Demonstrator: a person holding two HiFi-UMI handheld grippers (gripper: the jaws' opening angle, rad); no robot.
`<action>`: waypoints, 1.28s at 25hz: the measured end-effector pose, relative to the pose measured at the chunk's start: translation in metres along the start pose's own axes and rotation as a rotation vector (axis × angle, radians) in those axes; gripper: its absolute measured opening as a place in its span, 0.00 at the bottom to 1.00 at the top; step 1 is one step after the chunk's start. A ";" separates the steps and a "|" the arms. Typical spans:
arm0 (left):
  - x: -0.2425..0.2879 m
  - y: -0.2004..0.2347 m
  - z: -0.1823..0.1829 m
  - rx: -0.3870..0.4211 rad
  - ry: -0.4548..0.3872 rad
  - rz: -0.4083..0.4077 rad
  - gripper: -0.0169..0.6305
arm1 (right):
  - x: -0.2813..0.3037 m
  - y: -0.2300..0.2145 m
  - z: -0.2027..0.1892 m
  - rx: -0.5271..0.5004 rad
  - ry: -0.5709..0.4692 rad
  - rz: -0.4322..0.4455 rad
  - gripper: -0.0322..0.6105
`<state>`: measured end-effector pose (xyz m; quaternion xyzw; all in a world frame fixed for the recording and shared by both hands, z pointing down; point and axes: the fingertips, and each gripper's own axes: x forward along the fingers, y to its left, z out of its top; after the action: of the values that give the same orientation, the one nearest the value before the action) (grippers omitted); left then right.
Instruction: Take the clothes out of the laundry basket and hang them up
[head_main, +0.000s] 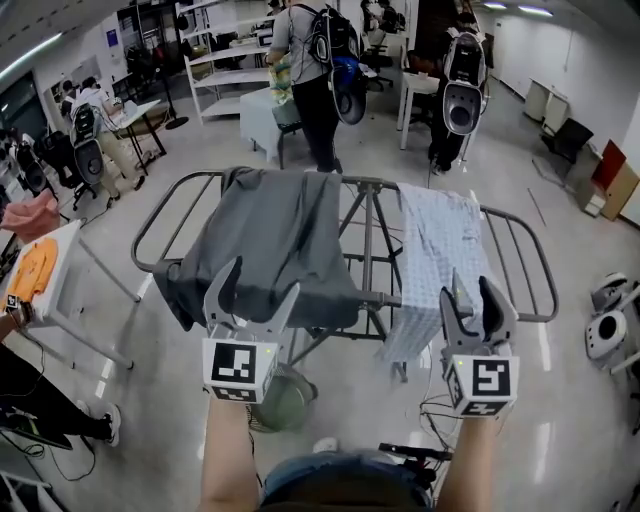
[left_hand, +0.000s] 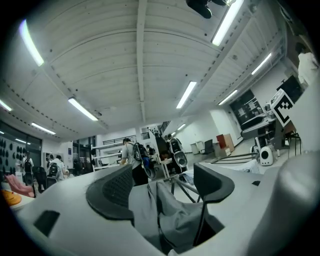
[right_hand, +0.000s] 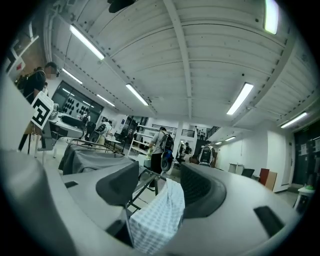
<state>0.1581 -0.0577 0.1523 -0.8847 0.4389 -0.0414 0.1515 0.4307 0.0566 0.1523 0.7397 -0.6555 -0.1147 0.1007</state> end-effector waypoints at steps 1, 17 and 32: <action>0.001 0.005 -0.001 0.005 -0.001 -0.004 0.59 | 0.001 0.004 0.002 0.001 0.002 -0.009 0.45; 0.010 0.024 -0.006 0.061 -0.025 -0.006 0.03 | -0.008 0.015 0.022 -0.021 0.004 -0.072 0.05; 0.025 0.003 0.033 0.111 -0.035 0.074 0.03 | -0.003 -0.034 0.019 -0.008 -0.024 -0.035 0.05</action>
<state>0.1779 -0.0719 0.1186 -0.8586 0.4658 -0.0445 0.2094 0.4570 0.0641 0.1242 0.7492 -0.6431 -0.1277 0.0939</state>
